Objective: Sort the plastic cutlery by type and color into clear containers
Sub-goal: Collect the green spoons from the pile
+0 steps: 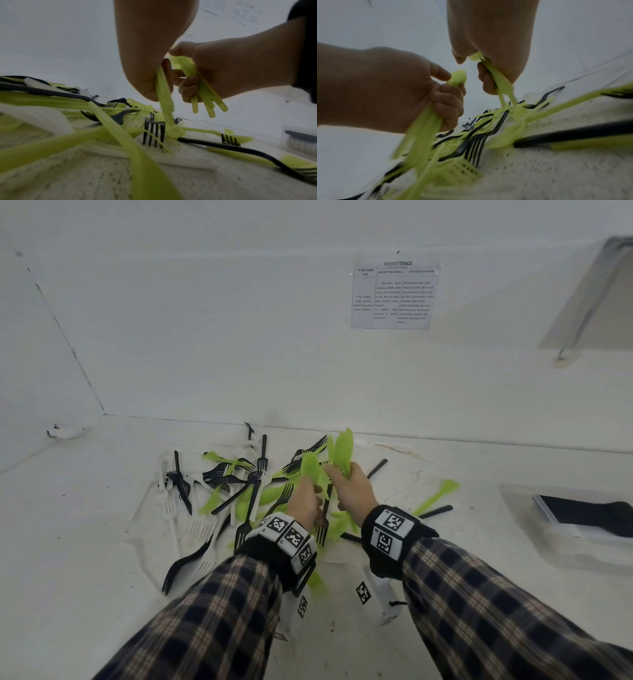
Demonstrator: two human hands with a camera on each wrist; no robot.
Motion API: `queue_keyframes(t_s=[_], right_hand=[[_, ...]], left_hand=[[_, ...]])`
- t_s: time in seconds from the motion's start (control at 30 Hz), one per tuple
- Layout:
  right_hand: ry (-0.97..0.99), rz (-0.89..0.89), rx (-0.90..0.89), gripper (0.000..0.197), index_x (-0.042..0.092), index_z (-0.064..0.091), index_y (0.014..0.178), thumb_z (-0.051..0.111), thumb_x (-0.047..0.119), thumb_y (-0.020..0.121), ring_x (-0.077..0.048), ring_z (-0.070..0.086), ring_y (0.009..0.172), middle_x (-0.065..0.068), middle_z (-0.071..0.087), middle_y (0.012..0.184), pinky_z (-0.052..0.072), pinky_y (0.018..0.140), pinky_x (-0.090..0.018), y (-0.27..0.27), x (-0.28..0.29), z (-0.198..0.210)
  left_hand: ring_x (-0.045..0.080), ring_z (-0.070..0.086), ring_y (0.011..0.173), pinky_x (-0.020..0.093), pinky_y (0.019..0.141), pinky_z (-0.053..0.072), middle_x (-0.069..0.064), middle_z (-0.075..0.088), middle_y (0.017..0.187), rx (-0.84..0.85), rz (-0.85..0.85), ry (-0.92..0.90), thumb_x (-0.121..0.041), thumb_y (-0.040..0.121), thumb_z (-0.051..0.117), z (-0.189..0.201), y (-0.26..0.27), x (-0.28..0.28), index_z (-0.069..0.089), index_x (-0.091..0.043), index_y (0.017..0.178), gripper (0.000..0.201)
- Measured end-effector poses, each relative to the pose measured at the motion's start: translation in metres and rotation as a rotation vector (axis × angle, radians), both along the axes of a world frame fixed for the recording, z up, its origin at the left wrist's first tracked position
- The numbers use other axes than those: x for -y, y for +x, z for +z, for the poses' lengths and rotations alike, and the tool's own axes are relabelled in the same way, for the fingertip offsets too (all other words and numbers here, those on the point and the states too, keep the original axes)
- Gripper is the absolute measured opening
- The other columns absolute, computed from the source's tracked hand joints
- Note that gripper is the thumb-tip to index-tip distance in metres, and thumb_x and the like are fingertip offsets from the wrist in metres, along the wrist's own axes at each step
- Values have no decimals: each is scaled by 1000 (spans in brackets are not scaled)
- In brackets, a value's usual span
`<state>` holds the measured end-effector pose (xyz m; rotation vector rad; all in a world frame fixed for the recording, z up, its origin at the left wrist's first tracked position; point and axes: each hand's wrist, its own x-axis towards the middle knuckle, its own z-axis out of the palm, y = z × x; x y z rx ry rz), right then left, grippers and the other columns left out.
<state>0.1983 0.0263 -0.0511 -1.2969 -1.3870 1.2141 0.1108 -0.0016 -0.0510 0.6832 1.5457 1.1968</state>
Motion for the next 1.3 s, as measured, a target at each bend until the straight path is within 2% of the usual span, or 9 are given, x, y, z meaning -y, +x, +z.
queue_keyframes(t_s=[0.17,0.3,0.43,0.57,0.73,0.83,1.0,1.13,1.3], right_hand=[[-10,63,46,16,17,47,79,51,25,92,-14,44,57,-1,51,75,37,50,-26,-10,9,-1],[-6,96,131,15,15,51,80,49,23,92,-22,55,70,-5,57,80,50,66,-37,-20,13,1],[67,86,311,37,15,36,59,48,17,94,-13,40,54,0,42,60,34,52,-24,-19,12,4],[105,76,474,43,16,30,56,49,16,95,-8,31,53,2,34,59,26,44,-16,-19,12,8],[62,93,541,41,16,29,59,42,18,98,-17,35,61,-1,32,67,21,47,-19,-25,9,3],[51,44,566,42,14,30,58,43,19,98,-14,35,57,-2,37,65,21,46,-18,-24,11,3],[55,126,480,25,-4,54,97,35,12,97,-28,47,99,-14,44,105,30,71,-24,-27,18,7],[99,51,427,23,-4,51,78,43,11,95,-22,43,76,-20,49,79,24,58,-29,-28,15,-2],[122,-19,451,32,2,61,121,45,16,96,-22,54,98,-15,63,111,36,80,-22,-25,13,0]], left_hand=[[15,39,54,26,48,34,7,45,75,151,36,-3,-19,99,32,4,-6,-5,52,-9,103,22],[27,58,75,40,69,49,19,58,99,247,-25,-2,-18,101,33,4,-7,-7,56,-3,98,27],[25,58,81,37,69,49,17,60,97,274,27,-8,-19,101,36,1,-11,-9,56,-4,93,26],[27,55,105,40,91,46,14,59,107,256,-10,-8,-18,101,38,-3,-14,-12,56,-3,112,25],[19,54,77,36,87,47,7,52,84,149,-86,-37,-18,101,33,-4,-15,-15,51,-14,79,29],[4,42,65,9,55,44,-3,41,76,160,-138,-9,-6,102,29,4,-11,-6,51,-12,102,23],[11,46,66,29,71,46,0,46,76,122,-149,-21,-13,101,33,-1,-13,-10,47,-17,75,30],[25,57,86,44,94,47,14,59,91,135,-47,-29,-12,98,41,-4,-17,-13,55,-7,83,21],[25,54,85,38,77,48,9,58,84,259,-25,-11,-6,97,44,-4,-20,-15,58,-9,90,16]])
